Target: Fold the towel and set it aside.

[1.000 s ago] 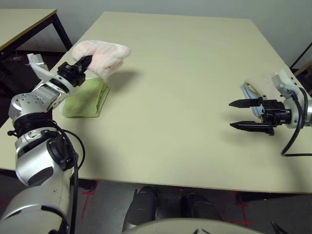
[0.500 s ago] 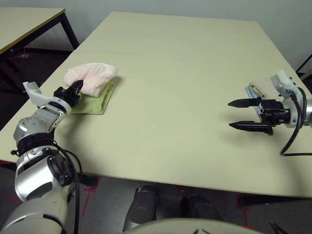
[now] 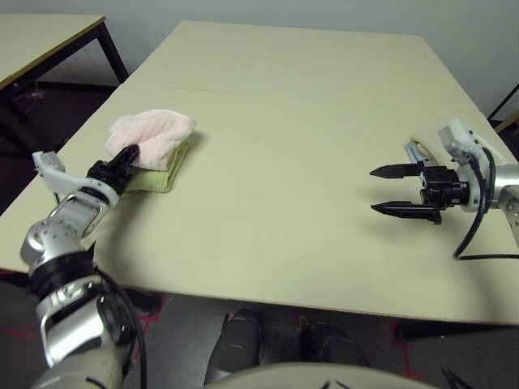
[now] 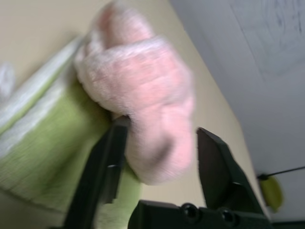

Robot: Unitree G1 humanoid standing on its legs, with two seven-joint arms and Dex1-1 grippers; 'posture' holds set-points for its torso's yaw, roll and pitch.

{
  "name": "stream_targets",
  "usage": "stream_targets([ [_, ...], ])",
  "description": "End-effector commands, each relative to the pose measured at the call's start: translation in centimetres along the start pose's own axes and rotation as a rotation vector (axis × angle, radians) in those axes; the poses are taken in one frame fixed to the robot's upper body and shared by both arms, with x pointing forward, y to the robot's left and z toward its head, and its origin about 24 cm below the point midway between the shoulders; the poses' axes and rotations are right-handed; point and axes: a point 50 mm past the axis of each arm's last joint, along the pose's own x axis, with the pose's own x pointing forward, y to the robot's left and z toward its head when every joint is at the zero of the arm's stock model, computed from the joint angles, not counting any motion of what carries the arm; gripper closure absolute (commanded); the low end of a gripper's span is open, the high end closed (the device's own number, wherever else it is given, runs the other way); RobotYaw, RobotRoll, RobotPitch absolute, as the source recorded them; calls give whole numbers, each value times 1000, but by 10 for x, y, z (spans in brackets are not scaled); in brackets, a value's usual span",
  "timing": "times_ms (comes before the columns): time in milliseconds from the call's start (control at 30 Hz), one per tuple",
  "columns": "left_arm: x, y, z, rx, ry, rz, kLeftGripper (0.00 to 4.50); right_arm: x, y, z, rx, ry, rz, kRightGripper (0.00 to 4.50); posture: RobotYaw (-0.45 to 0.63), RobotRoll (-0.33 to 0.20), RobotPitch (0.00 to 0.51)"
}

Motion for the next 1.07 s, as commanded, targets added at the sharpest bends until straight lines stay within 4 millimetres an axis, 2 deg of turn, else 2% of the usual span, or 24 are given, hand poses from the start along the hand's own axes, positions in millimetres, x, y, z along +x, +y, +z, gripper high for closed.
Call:
stream_targets([
  [33,-15,-25,9,213,71,-48,587,-7,-2,9,7,-105,-104,0,187,0,104],
  [100,-19,-29,8,300,102,-56,32,-10,-5,10,17,-147,-182,0,189,0,104],
  [167,-20,-28,3,347,99,-61,32,-16,-12,8,20,-197,-343,0,188,0,104],
  [233,-16,-25,-5,372,32,-53,32,-23,-20,-3,29,-240,-569,0,175,0,103],
  [267,-15,-23,-8,390,14,-48,32,-24,-21,-6,32,-253,-621,0,175,0,103],
  [400,-8,-11,-30,465,-101,23,32,-20,-28,-25,81,-403,-970,0,158,0,103],
  [467,-5,-10,-35,517,-157,52,32,-17,-29,-30,94,-449,-1090,0,155,0,112],
  [533,-2,-9,-43,539,-186,56,32,-14,-30,-37,85,-457,-1153,0,146,0,103],
  [700,-3,7,-59,601,-255,172,32,-21,-33,-59,87,-424,-1335,0,140,0,87],
  [867,0,19,-69,635,-248,187,32,-26,-35,-70,109,-418,-1409,0,118,0,92],
  [1067,0,25,-71,640,-277,229,32,-25,-33,-73,110,-401,-1421,0,132,0,100],
])
